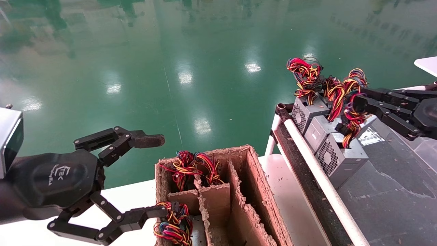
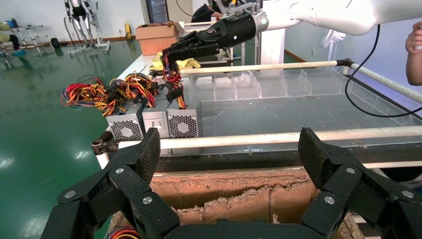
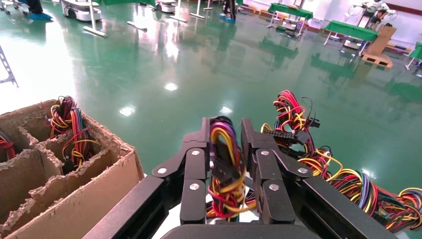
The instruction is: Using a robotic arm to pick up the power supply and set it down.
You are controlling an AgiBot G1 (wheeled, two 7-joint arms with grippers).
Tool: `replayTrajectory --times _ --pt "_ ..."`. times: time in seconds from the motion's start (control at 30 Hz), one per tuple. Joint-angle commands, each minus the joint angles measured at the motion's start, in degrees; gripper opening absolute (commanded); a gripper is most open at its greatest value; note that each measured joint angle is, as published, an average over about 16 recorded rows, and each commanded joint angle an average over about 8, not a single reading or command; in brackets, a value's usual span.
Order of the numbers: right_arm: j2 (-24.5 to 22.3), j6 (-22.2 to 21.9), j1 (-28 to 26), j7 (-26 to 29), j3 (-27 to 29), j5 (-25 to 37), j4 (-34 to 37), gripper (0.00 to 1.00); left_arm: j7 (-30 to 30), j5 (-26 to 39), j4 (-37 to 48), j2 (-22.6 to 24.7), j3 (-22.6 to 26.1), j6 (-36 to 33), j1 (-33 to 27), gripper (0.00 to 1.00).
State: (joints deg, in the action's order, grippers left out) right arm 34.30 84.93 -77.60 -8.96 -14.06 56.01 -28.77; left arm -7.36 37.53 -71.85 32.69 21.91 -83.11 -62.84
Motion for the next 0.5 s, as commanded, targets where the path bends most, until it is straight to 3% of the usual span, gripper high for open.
replayTrajectory --times 0.03,0.5 --pt "-0.01 0.3 -0.26 -0.09 -0.1 0.12 0.31 1.0 0.0 0.0 0.0 0.0 0.0 0.0 0.0 1.0" --pt "-0.2 0.5 -0.15 0.75 0.79 -1.67 1.39 1.0 0.01 0.0 0.01 0.0 0.0 0.01 0.01 1.0"
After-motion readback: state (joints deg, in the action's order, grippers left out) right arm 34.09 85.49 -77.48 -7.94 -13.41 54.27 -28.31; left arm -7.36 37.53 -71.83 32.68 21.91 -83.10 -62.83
